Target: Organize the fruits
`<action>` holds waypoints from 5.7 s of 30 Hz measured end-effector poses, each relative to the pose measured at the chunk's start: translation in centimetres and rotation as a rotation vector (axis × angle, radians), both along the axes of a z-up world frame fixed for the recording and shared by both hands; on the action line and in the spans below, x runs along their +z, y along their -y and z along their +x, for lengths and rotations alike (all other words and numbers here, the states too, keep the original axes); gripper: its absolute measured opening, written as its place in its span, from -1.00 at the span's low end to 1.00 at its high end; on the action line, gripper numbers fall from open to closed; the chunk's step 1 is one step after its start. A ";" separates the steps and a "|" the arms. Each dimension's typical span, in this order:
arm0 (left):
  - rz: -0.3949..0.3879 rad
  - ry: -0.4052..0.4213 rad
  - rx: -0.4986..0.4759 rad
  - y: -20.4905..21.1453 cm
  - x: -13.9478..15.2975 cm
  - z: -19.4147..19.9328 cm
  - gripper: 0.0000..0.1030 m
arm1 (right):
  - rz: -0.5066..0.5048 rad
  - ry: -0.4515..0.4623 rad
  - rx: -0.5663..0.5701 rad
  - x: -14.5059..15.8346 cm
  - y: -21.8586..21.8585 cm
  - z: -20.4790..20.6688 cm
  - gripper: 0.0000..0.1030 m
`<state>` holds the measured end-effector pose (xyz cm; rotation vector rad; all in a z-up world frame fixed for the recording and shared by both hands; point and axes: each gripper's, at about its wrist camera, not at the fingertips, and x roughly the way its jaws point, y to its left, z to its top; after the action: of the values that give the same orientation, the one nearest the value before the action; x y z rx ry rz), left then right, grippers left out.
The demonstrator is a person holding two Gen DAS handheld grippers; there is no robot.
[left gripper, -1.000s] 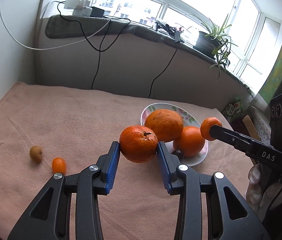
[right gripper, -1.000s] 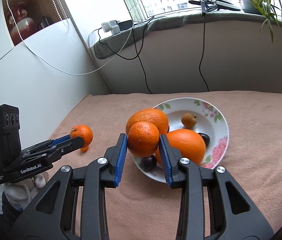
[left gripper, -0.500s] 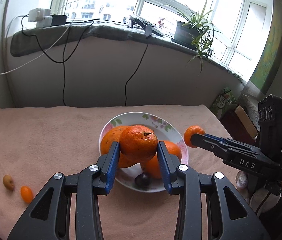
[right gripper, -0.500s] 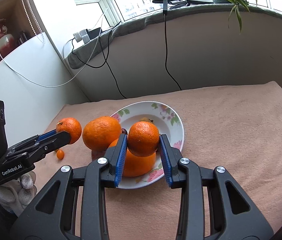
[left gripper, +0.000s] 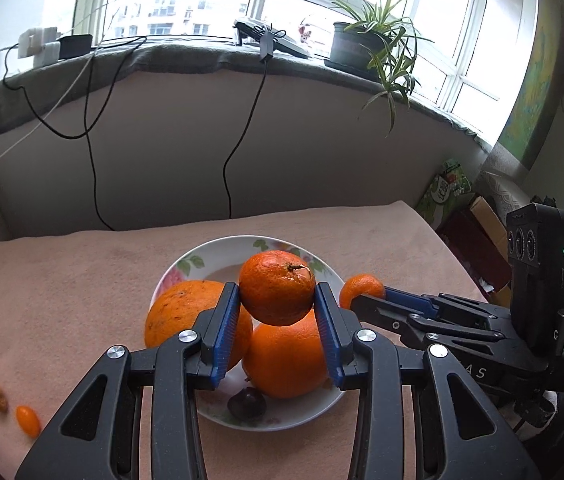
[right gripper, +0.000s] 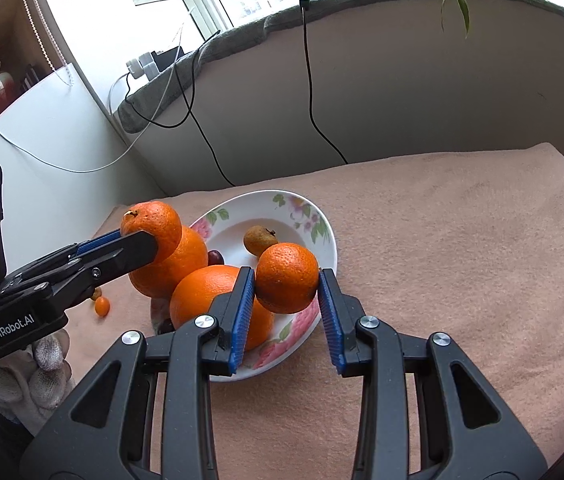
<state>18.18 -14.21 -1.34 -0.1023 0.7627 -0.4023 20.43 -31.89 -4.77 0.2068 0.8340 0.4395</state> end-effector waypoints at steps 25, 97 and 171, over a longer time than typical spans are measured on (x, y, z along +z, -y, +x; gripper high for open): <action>0.038 0.005 -0.016 1.5 0.2 0.8 -0.27 | -0.002 -0.023 0.014 -1.0 -0.3 0.9 -0.33; 0.009 0.053 0.223 -11.3 1.0 -6.5 0.50 | -0.099 0.154 0.157 4.0 -9.3 -8.2 0.72; -0.057 -0.137 0.329 -23.4 -6.3 -4.7 -0.56 | -0.180 -0.035 0.509 -4.5 -31.0 -4.4 -0.51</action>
<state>13.50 9.17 -7.63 -0.3067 0.8523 -0.1044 16.00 -0.84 -9.27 -0.1715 0.9545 0.8339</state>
